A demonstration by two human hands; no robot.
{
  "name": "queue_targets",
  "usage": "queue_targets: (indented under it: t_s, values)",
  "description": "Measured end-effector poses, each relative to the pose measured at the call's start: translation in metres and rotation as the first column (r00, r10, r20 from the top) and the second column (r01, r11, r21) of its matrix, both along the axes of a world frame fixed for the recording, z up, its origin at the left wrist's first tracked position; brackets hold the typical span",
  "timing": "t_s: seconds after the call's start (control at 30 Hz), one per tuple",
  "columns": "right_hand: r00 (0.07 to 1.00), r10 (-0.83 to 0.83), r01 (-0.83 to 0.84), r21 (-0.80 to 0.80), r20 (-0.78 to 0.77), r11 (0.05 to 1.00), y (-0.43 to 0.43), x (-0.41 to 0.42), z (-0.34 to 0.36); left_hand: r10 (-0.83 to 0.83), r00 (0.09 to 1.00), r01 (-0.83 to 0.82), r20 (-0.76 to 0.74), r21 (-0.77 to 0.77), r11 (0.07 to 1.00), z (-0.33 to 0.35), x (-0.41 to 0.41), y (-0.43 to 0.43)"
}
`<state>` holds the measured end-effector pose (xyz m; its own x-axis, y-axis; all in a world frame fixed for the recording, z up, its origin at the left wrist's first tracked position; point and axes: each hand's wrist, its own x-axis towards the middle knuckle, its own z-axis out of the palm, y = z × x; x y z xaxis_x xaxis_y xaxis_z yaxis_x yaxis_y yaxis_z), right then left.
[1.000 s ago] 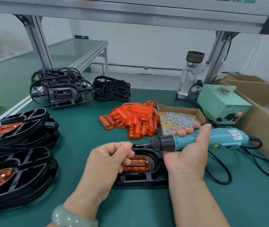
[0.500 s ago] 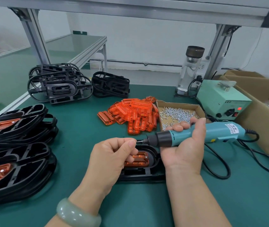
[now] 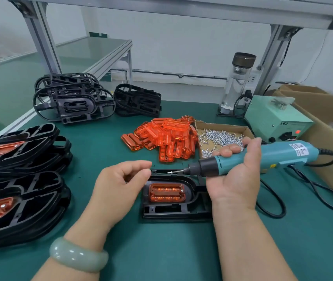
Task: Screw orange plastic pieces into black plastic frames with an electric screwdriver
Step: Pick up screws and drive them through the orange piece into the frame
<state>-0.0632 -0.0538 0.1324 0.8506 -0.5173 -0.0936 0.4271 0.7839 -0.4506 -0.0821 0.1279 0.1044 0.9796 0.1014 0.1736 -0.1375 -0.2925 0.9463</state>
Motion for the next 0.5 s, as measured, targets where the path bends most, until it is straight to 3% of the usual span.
queue_targets:
  t_s: [0.1,0.17,0.33,0.5]
  values:
    - [1.0,-0.004,0.004,-0.028,-0.023,1.0,-0.004,0.0,0.005,-0.063,0.996,0.081,-0.07,0.303,0.949,-0.004,0.001,0.017]
    - [1.0,0.007,-0.008,-0.054,-0.022,0.998,-0.004,0.001,0.009,-0.149,0.978,0.197,-0.145,0.416,0.888,-0.009,0.002,0.02]
    - [0.997,0.024,-0.039,-0.2,-0.076,0.979,0.005,0.008,0.011,-0.17,0.969,0.237,-0.181,0.473,0.849,-0.013,0.007,0.016]
    - [0.992,0.077,-0.094,-0.168,-0.102,0.981,0.015,0.011,0.005,-0.17,0.966,0.248,-0.195,0.515,0.82,-0.015,0.009,0.013]
